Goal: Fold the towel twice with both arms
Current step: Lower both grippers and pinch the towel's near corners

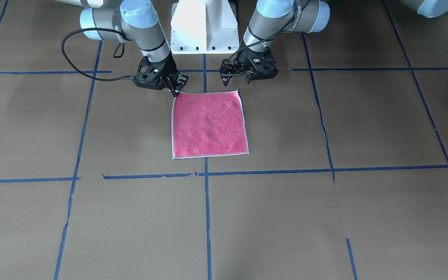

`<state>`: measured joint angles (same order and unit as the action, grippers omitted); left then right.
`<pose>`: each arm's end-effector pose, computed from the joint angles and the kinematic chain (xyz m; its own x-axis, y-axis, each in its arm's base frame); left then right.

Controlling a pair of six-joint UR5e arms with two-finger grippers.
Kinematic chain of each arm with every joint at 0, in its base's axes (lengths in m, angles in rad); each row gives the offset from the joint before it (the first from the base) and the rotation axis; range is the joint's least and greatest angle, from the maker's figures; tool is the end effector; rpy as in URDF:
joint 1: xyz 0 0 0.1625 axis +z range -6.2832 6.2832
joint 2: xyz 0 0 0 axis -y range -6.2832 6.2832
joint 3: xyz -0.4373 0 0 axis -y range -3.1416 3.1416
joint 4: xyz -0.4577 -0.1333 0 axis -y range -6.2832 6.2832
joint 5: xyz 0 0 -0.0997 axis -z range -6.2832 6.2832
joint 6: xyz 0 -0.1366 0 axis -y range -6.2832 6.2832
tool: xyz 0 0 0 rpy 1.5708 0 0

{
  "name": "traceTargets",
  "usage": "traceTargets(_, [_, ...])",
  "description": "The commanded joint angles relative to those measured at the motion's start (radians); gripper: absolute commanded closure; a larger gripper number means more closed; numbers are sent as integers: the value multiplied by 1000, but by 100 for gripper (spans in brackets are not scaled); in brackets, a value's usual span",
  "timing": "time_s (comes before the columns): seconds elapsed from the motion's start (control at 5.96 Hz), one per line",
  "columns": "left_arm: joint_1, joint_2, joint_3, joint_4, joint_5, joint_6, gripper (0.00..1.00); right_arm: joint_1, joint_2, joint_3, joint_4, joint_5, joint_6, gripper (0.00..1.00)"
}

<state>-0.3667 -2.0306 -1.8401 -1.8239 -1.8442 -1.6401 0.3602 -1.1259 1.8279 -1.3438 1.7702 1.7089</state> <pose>0.6190 -0.3410 0.2396 0.5076 -0.2664 -0.8193 0.1711 0.9632 -0.2071 -0.6219 -0.3478 0.2620 0.5278 0.3430 0.7771 -0.2722 0.9349 -0.2277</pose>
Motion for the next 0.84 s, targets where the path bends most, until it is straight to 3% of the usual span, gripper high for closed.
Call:
traceTargets(0.0, [6, -11, 31, 1, 23, 0, 25, 3, 0, 1, 0, 0, 0, 100])
traceTargets(0.17, [5, -19, 38, 3, 25, 0, 34, 3, 0, 1, 0, 0, 0, 100])
traceTargets(0.34, [5, -22, 45, 6, 25, 8, 35, 5, 0, 1, 0, 2, 0, 100])
traceTargets(0.67, [0, -77, 48, 139, 26, 52, 35, 5, -2, 1, 0, 2, 0, 100])
